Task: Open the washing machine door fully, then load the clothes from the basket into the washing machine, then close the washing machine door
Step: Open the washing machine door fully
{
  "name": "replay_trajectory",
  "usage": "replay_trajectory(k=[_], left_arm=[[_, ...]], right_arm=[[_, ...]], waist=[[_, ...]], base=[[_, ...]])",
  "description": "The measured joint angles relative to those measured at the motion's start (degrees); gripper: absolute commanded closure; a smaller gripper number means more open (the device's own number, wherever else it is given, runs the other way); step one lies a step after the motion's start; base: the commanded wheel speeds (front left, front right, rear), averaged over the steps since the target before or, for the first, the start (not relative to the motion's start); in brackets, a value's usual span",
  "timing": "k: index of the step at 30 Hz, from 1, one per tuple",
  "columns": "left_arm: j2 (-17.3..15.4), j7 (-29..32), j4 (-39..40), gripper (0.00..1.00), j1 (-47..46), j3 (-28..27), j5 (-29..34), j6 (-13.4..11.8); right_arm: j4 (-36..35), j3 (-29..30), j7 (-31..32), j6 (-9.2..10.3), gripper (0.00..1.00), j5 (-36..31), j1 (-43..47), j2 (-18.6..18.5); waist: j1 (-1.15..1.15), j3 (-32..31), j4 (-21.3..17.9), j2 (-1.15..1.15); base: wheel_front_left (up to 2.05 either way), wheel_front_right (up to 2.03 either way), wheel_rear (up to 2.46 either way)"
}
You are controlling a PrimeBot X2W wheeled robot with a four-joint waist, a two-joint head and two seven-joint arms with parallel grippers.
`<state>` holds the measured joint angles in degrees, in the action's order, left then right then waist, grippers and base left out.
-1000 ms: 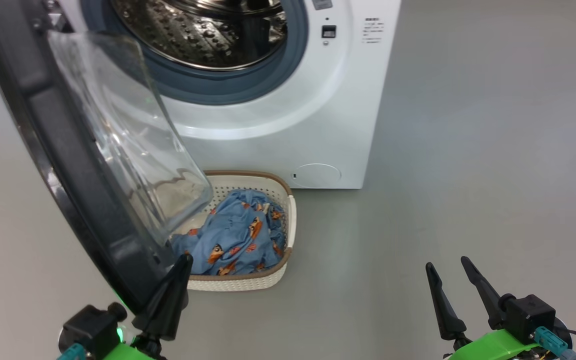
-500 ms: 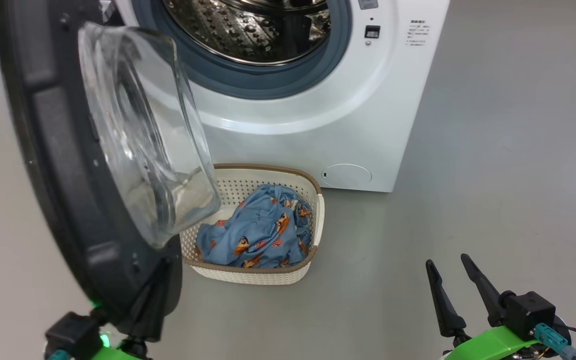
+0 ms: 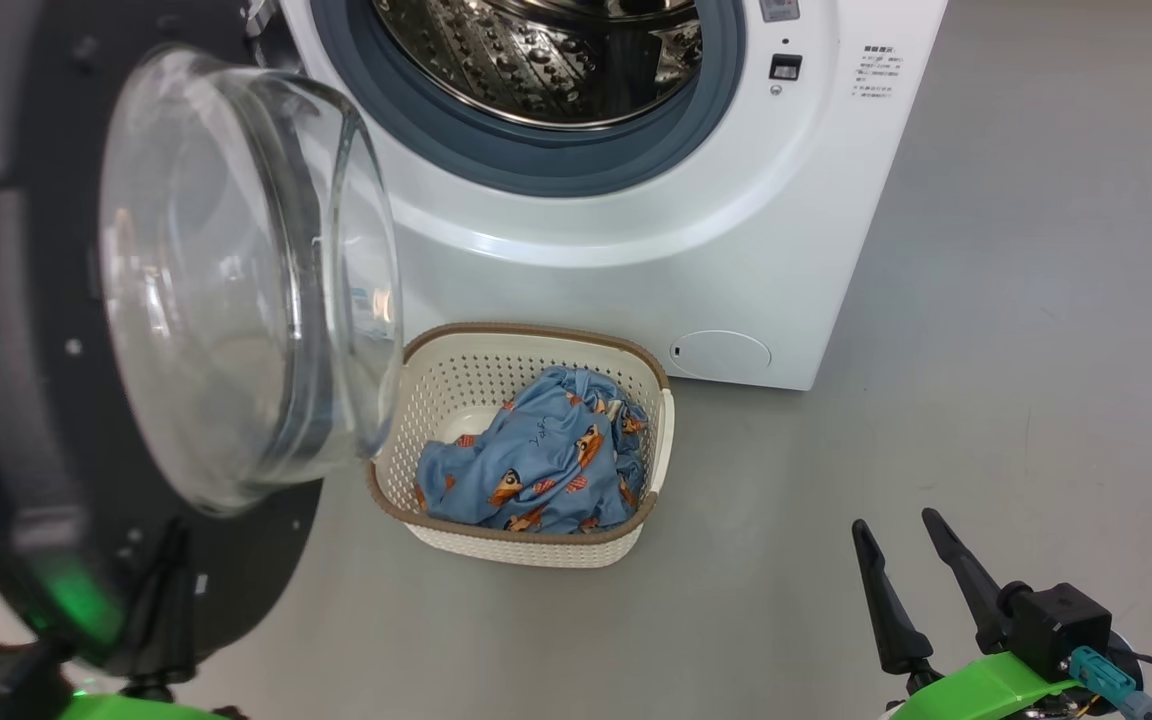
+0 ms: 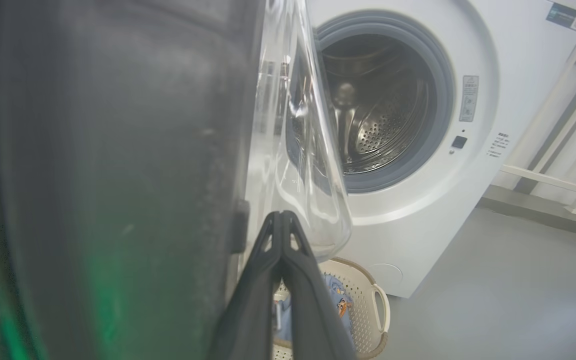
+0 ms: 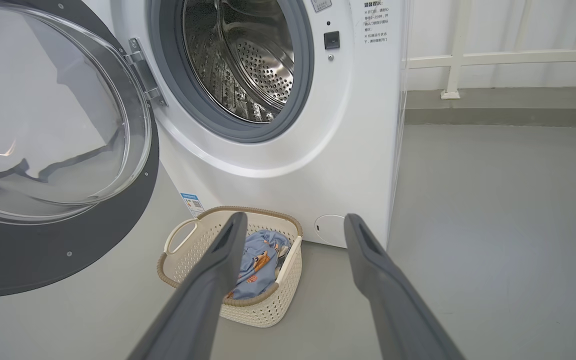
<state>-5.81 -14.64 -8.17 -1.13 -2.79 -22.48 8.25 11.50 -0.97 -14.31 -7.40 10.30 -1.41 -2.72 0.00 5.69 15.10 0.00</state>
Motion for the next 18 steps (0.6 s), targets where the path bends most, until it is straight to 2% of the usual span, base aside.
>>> replay_trajectory(k=[10, 18], left_arm=[[0.4, 0.0, -8.5, 1.00, -4.2, -12.8, -0.4, 0.0], [-0.8, 0.0, -14.0, 1.00, -8.9, -22.0, -0.5, -0.4]], right_arm=[[0.0, -0.2, 0.0, 0.00, 0.00, -0.1, -0.1, 0.0], [0.0, -0.4, 0.0, 0.00, 0.00, -0.7, -1.5, 0.0]], waist=[[0.00, 0.8, -1.2, 0.00], [0.00, 2.0, -2.6, 0.00]], base=[[0.00, 0.00, 0.00], [0.00, 0.00, 0.00]])
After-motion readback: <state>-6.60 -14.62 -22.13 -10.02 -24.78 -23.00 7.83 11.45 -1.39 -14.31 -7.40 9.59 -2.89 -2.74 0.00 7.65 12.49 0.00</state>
